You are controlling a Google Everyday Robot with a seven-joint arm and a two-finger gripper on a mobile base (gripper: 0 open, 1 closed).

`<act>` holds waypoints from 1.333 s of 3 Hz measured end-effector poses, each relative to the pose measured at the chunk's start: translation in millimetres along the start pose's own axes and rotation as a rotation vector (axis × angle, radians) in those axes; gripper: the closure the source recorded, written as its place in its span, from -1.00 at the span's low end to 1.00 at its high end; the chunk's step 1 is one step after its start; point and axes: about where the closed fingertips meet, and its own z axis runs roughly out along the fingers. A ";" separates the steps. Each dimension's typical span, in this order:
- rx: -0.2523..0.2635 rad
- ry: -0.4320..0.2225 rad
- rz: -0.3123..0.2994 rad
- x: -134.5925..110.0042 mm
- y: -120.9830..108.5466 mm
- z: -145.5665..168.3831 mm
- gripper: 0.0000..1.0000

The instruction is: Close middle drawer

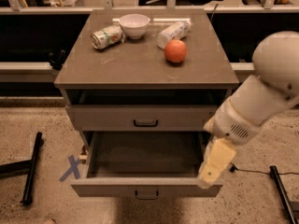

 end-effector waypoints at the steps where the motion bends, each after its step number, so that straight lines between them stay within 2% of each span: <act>1: -0.035 0.024 0.012 11.2 8.8 18.4 -1.00; 2: -0.025 0.020 0.007 8.3 7.0 13.6 -1.00; 3: -0.034 0.041 0.035 17.2 2.9 31.4 -1.00; 4: -0.064 0.062 0.106 43.5 -6.1 71.0 -1.00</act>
Offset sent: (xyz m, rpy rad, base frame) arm -0.0127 0.0007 -0.0161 -0.0098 0.0370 0.0072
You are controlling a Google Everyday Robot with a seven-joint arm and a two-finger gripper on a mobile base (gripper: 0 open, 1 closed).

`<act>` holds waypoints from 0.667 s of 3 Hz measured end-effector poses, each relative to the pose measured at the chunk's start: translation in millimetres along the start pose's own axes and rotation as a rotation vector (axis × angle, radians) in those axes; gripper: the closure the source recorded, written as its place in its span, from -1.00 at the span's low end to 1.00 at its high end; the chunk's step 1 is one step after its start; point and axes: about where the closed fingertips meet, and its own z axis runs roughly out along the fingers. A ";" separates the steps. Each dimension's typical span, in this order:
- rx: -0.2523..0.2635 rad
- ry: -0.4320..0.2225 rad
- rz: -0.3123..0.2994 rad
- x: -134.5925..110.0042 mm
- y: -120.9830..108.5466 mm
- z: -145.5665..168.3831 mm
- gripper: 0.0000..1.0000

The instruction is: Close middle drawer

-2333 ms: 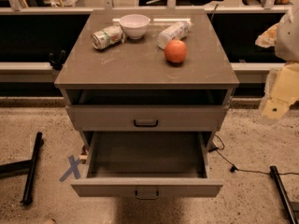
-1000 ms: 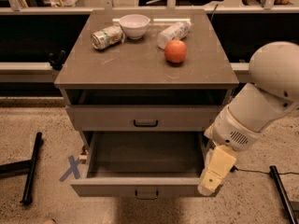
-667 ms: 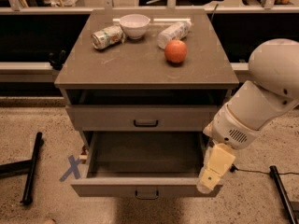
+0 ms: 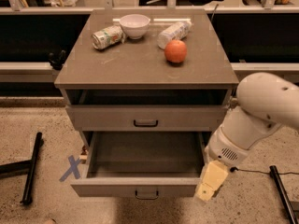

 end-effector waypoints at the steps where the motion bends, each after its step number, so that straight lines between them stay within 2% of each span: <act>1: -0.028 0.051 0.073 26.5 -13.1 45.0 -1.00; 2: -0.067 0.065 0.155 53.9 -19.8 81.8 -1.00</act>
Offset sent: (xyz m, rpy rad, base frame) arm -0.0382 -0.0354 -0.1469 -0.0580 0.2265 -0.1774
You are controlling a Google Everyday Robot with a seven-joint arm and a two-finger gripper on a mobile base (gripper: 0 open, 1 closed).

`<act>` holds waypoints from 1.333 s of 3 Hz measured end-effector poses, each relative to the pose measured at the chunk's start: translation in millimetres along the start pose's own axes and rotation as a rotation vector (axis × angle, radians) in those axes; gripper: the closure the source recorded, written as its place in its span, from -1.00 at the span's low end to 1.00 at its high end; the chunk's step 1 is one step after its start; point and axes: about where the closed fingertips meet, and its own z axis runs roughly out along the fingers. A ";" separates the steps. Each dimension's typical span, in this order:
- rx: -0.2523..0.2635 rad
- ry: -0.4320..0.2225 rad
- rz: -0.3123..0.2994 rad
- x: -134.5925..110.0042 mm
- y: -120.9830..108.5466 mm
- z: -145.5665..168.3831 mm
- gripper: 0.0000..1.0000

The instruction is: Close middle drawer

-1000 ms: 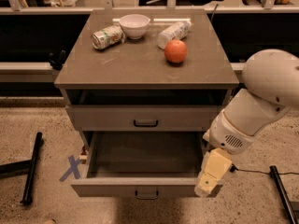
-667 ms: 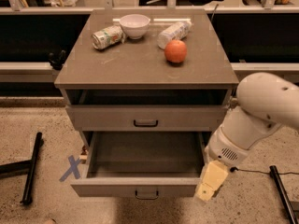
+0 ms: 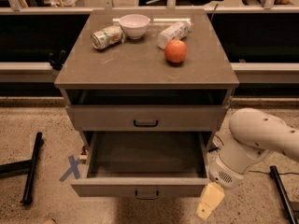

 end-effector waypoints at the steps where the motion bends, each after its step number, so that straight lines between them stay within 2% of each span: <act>1: -0.045 0.006 0.058 16.5 -10.9 38.4 -1.00; 3: -0.093 0.014 0.102 31.9 -35.6 109.9 -1.00; 4: -0.082 0.011 0.118 36.4 -49.9 136.0 -0.64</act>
Offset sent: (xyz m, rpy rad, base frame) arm -0.0243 -0.0042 -0.1373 0.0261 0.1312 -0.0901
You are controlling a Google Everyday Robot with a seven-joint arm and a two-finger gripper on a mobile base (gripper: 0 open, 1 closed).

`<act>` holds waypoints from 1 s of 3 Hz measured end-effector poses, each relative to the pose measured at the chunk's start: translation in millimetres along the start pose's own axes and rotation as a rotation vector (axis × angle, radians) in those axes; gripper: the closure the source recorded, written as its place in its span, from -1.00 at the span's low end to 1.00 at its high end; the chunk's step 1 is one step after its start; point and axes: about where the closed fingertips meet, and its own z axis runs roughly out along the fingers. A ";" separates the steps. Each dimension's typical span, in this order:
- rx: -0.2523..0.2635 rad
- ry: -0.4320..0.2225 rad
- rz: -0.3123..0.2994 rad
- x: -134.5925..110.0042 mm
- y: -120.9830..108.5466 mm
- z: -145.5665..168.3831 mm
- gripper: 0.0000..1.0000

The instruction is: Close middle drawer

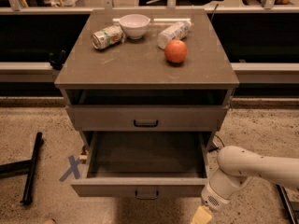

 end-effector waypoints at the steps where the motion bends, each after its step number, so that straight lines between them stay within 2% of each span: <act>1: 0.051 -0.006 0.011 -0.2 -26.3 18.7 -0.17; 3: 0.185 -0.002 0.019 -17.4 -91.2 40.5 0.75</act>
Offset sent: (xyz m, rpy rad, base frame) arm 0.0626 -0.0289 -0.0862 -0.1303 -0.1635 -0.0486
